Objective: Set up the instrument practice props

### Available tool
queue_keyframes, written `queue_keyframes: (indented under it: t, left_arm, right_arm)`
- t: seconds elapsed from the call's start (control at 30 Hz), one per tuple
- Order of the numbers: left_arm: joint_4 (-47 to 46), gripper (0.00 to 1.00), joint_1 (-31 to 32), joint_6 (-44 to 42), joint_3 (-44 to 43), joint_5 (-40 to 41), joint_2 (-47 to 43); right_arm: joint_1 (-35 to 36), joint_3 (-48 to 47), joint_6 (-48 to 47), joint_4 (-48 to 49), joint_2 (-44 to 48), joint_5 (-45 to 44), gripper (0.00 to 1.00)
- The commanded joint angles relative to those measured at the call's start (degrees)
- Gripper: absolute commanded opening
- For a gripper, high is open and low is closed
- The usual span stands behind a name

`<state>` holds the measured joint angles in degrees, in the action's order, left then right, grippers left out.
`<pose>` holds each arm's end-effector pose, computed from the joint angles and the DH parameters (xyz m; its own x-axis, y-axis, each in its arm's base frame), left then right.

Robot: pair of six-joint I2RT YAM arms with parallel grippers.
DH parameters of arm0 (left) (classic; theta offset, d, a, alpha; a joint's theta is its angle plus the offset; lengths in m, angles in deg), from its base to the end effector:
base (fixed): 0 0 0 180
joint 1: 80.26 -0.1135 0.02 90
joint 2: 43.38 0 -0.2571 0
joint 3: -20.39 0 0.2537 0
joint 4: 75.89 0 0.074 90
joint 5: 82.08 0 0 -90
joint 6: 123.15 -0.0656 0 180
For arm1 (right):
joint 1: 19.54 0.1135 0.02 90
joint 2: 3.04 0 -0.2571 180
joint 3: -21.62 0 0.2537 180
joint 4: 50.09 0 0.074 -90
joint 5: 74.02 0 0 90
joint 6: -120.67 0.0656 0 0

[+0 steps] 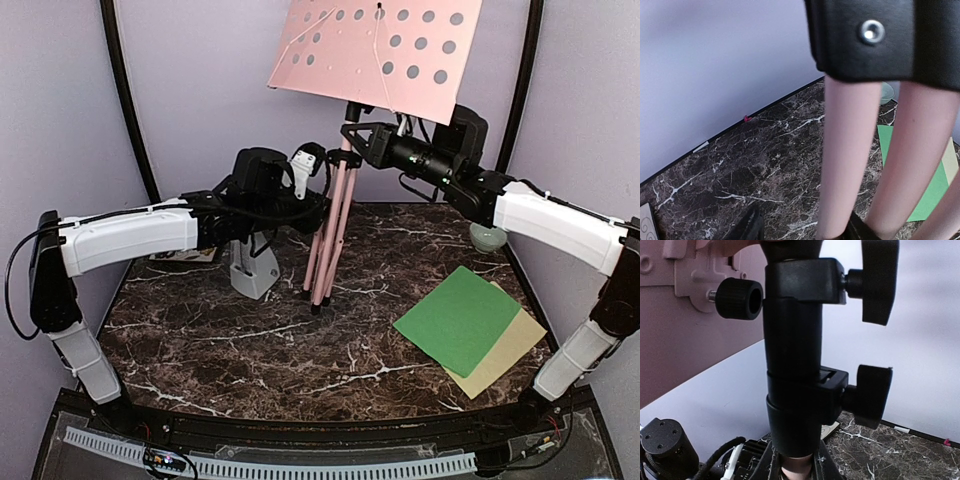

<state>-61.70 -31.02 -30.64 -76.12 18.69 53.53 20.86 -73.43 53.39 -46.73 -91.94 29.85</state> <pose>0.2956 -0.3242 0.3321 -0.1917 0.1565 -0.9689 0.6182 0.7860 0.0046 0.2968 0.2732 0.4205 -0.1965 0.3251 -0.9250 -0.7951 0.4993 0.3444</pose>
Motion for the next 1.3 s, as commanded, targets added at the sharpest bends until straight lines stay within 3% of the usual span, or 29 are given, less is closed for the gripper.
queue_keyframes:
  t: [0.0, 0.27, 0.47, 0.7, 1.0, 1.27]
  left_arm:
    - [-0.43, 0.46, -0.63, -1.51, -4.34, 1.55, 2.12]
    - [-5.77, 0.45, -1.24, -7.8, -6.25, -2.79, 4.67]
    - [-6.87, 0.26, -1.24, -19.4, -5.05, -10.69, 4.77]
    - [-9.83, 0.0, -1.29, -30.1, 2.64, -11.29, 1.54]
    - [-18.06, 0.0, -2.56, -42.91, 12.45, -16.08, -2.36]
    - [-26.18, 0.0, -2.56, -47.79, 14.4, -11.51, 0.85]
  right_arm:
    - [0.9, -3.54, 3.51, 21.2, 6.73, -1.32, 0.0]
    - [0.99, -3.81, 5.47, 20.33, 6.81, -1.76, 0.0]
    - [0.67, -7.84, 4.14, 15.65, 5.96, -1.8, 0.0]
    - [-1.02, -11.32, 4.79, 11.24, 6.28, -1.96, 0.0]
    - [-2.95, -18.76, 5.0, -1.79, 6.11, -0.93, 0.0]
    - [-3.13, -25.81, 0.69, -11.45, 4.87, 3.06, 0.0]
